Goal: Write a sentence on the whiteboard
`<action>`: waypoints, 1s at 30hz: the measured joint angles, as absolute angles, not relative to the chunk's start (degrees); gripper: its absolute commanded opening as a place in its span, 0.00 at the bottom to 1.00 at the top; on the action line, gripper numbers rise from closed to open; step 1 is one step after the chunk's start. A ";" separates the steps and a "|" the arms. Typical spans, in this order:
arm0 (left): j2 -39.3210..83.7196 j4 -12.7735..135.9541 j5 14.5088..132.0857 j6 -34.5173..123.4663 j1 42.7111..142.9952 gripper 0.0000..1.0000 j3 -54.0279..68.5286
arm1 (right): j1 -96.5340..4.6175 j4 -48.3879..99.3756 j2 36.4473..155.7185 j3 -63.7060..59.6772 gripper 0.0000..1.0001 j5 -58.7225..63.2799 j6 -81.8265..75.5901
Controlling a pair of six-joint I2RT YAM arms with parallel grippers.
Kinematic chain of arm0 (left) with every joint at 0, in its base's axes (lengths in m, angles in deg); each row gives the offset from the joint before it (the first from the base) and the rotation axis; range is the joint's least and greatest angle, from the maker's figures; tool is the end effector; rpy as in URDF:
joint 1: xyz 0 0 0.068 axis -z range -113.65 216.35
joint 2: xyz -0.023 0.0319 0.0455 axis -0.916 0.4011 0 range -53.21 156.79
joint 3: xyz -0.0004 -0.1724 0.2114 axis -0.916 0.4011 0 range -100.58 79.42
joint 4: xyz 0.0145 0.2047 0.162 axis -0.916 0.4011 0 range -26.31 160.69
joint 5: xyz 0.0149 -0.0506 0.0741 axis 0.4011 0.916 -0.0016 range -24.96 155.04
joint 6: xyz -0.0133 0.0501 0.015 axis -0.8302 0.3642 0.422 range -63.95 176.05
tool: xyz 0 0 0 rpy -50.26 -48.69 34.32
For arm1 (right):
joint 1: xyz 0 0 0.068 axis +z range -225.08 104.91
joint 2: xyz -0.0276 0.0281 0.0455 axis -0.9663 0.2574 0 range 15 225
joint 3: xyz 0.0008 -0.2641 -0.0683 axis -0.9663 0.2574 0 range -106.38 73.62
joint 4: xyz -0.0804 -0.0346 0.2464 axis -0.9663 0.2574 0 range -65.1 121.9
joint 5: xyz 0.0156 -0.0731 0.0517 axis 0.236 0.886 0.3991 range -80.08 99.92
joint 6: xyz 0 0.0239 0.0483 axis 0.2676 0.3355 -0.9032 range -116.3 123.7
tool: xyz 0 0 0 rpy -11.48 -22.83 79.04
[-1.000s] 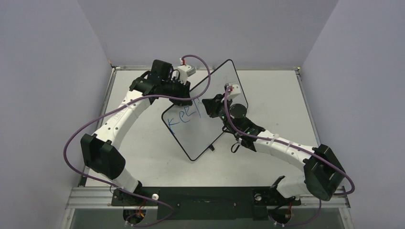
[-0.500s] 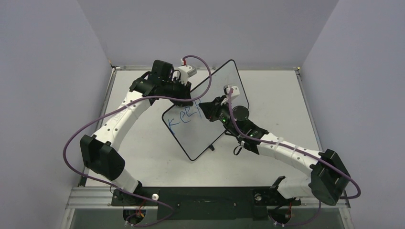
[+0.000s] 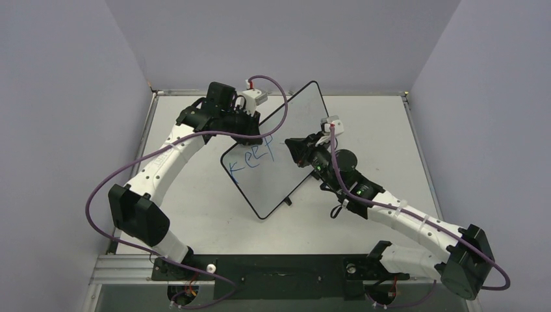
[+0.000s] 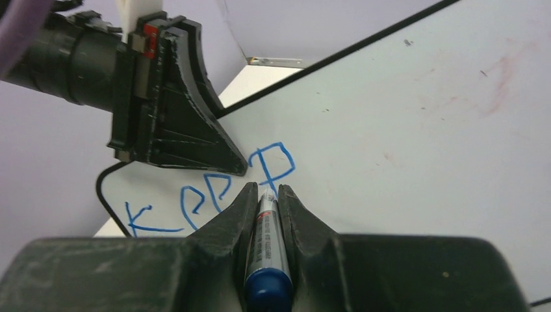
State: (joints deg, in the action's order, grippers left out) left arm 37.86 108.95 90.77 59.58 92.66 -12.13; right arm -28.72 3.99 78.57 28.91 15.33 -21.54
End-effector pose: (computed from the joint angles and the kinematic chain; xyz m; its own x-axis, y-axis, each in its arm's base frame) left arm 0.3021 -0.1667 0.3647 -0.5886 0.3528 -0.7274 0.7131 0.6505 -0.2614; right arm 0.1840 0.1882 0.3314 -0.2572 0.3454 -0.9025 -0.6035 0.6720 0.4292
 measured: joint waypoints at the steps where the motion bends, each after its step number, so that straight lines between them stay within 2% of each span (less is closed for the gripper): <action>1: 37.86 108.99 90.66 59.43 92.66 0.00 -12.19 | -28.93 4.43 78.29 29.20 0.00 15.50 -21.10; 13: 37.60 109.69 89.53 58.82 93.64 0.00 -12.63 | -32.08 6.22 75.49 31.32 0.00 16.71 -17.65; 30: 30.19 105.63 83.19 57.86 98.25 0.00 -6.03 | -33.87 4.52 73.63 34.03 0.00 15.18 -17.49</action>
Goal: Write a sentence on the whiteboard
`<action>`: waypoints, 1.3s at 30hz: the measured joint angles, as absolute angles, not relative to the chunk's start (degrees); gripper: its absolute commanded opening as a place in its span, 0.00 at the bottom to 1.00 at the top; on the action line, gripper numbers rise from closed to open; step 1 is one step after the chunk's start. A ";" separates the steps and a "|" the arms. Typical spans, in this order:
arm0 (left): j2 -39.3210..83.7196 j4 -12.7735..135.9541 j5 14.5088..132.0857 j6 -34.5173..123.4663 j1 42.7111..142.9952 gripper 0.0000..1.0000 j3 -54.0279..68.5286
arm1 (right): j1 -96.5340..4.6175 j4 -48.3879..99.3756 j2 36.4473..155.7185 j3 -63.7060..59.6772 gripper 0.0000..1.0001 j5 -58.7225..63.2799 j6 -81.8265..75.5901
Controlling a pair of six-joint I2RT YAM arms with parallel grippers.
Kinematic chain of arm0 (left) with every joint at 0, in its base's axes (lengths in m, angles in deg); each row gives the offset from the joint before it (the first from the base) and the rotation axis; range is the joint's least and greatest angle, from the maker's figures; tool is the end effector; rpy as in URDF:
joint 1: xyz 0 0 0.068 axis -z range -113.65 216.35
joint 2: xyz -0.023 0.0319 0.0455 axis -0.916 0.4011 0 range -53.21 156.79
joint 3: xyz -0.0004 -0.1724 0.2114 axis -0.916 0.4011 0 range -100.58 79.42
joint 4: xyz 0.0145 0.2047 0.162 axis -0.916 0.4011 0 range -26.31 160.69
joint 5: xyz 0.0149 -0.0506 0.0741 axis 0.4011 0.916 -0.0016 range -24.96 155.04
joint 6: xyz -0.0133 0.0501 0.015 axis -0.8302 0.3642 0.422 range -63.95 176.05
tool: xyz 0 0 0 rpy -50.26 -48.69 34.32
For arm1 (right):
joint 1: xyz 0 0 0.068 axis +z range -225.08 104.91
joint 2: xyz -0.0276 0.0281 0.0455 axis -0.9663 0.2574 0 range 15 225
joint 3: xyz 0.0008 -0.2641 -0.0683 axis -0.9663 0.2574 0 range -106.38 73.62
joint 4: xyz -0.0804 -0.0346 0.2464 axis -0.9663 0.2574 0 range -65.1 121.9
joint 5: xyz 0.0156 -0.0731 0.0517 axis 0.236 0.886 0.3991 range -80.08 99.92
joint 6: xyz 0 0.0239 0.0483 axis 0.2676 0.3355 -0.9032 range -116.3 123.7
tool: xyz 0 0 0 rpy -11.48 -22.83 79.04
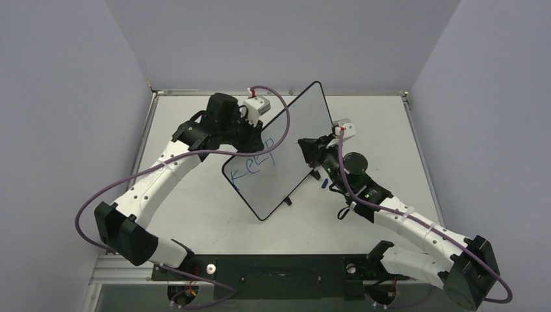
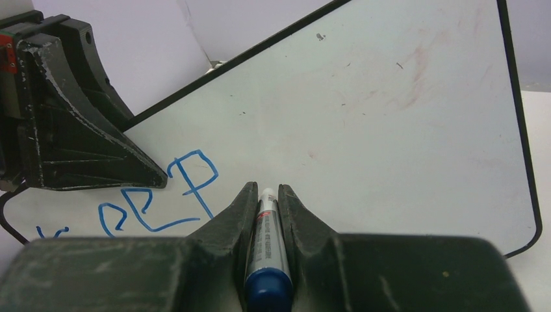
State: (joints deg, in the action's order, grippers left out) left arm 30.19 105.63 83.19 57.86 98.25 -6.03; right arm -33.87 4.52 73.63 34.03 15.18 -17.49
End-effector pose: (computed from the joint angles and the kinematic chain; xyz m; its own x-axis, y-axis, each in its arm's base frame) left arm 0.2616 -0.1760 0.3752 -0.5219 0.3601 -0.7733 0.7218 0.6695 -0.1754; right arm 0.1851 0.1579 0.3183 -0.1959 0.3070 -0.9313 -0.5538 0.7491 0.3634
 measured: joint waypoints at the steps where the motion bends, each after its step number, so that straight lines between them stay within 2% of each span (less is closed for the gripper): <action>1: 29.60 105.17 82.95 57.84 98.38 0.00 -5.37 | -33.87 4.32 73.63 34.16 0.00 14.94 -17.49; 23: 29.25 102.79 82.45 57.64 98.43 0.00 -3.89 | -33.87 -2.11 73.66 36.10 0.00 8.93 -16.42; 39: 29.42 102.48 82.47 57.42 98.38 0.00 -4.00 | -33.87 -4.12 81.41 32.74 0.00 7.24 -16.55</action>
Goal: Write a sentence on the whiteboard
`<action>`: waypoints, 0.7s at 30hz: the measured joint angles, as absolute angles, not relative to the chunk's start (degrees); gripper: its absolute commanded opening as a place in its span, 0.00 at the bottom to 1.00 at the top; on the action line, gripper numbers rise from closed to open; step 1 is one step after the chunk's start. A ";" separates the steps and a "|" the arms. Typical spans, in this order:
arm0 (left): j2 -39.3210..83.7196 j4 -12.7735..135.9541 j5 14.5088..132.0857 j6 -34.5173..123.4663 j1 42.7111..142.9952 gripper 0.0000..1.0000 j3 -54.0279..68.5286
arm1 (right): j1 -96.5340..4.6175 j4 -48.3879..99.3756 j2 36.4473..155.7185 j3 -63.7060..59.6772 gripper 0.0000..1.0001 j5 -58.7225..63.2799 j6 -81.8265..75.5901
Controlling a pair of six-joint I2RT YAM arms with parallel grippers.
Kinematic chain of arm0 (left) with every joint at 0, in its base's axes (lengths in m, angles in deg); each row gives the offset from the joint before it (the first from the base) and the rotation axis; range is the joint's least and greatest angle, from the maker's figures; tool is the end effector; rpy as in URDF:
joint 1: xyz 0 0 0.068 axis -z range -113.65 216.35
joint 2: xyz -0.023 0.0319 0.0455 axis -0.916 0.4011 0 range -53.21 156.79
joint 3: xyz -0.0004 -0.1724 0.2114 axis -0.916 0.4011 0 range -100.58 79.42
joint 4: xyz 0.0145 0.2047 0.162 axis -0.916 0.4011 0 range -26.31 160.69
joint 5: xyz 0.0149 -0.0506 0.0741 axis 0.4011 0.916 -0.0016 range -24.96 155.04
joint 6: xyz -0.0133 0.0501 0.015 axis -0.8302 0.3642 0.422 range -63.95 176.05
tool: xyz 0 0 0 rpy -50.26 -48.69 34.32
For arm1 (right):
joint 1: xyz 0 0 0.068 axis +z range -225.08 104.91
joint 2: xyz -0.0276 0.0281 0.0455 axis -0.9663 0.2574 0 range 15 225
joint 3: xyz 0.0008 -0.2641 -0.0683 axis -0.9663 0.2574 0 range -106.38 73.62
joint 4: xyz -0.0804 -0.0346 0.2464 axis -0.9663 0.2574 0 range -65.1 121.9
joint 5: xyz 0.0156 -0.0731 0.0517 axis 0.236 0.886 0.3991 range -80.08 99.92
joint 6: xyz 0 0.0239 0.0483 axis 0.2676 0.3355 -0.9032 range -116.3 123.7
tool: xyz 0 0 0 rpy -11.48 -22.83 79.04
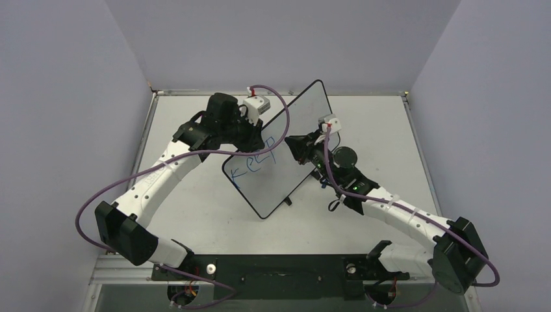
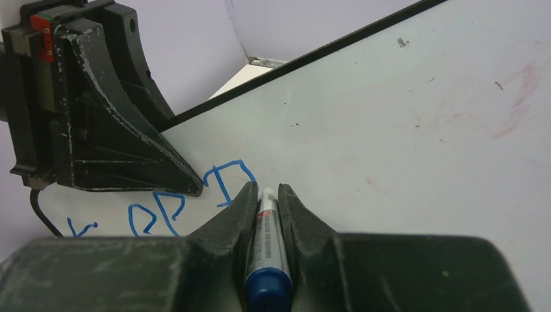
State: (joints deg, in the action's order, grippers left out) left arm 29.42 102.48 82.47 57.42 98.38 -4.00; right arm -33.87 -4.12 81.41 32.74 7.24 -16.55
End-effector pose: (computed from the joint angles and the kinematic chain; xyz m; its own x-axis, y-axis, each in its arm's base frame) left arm 0.2617 -0.1764 0.3721 -0.5049 0.3427 -0.7923 0.7183 0.6757 -0.1655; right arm 0.2025 0.1797 0.3107 -0.1970 0.2871 -0.9374 -0.6663 0.6622 0.3428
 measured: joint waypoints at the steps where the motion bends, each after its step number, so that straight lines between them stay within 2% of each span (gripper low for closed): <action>1: 29.42 102.48 82.47 57.42 98.38 0.00 -4.00 | -33.87 -4.34 82.05 32.30 0.00 7.26 -16.60; 21: 29.42 102.44 82.23 56.70 98.17 0.00 -3.98 | -37.68 -4.99 87.14 28.10 0.00 8.66 -16.88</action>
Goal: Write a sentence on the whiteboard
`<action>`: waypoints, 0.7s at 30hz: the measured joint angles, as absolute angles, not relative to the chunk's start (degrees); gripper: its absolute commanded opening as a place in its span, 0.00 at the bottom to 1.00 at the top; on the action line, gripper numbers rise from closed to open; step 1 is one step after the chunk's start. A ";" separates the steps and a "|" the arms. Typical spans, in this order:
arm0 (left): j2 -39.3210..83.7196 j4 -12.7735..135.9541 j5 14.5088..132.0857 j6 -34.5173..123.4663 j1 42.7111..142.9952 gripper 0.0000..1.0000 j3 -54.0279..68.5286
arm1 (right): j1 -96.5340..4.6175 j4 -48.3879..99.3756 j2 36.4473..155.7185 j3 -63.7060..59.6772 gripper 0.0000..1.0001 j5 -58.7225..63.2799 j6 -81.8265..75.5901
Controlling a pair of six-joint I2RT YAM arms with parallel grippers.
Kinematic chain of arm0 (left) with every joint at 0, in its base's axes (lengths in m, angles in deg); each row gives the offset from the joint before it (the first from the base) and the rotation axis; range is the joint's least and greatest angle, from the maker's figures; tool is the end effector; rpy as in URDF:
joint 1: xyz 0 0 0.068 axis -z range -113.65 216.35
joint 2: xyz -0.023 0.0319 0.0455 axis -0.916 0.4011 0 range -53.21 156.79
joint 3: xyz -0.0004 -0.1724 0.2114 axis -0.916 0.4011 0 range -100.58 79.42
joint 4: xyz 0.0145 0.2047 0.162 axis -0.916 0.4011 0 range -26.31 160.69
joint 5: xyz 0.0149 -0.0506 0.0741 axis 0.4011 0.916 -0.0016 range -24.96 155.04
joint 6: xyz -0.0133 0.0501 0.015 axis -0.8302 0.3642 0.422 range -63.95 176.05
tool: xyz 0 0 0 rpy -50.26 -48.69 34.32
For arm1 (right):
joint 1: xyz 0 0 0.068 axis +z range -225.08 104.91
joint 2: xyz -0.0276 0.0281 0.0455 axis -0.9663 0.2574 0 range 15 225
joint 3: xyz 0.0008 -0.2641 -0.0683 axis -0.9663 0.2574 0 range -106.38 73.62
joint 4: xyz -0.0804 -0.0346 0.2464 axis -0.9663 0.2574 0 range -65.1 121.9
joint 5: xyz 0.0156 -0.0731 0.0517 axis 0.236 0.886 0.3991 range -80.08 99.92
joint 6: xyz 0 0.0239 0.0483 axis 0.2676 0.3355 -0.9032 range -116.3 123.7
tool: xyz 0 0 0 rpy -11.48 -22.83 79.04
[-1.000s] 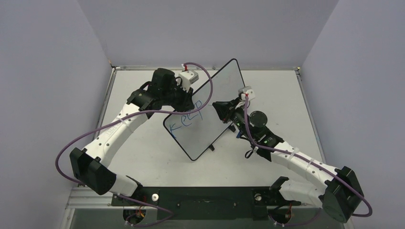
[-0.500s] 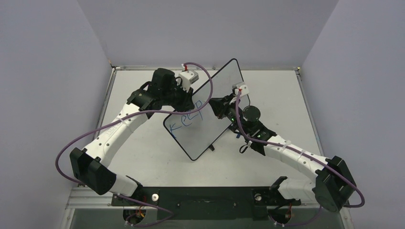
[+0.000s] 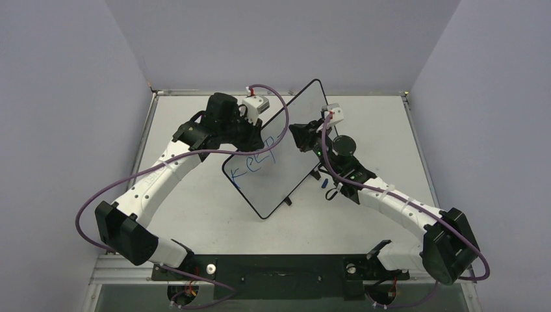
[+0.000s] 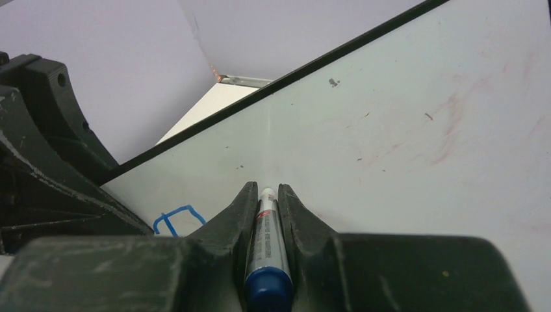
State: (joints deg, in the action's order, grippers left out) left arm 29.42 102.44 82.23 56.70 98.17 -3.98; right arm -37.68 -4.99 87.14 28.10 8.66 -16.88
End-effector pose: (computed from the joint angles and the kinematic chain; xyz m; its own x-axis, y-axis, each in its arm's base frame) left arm 0.2625 -0.1753 0.3720 -0.5149 0.3322 -0.7903 0.7075 0.6853 -0.1729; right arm 0.2334 0.1795 0.3149 -0.1772 0.3069 -0.9351 -0.6008 0.7188 0.3498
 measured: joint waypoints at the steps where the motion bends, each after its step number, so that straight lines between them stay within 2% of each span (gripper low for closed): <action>1: 29.42 102.44 82.23 56.68 98.17 0.00 -3.98 | -37.90 -5.03 87.32 27.77 0.00 8.71 -16.88; 21: 29.42 102.44 82.29 56.61 98.14 0.00 -3.98 | -38.33 -3.53 84.91 25.37 0.00 5.87 -18.43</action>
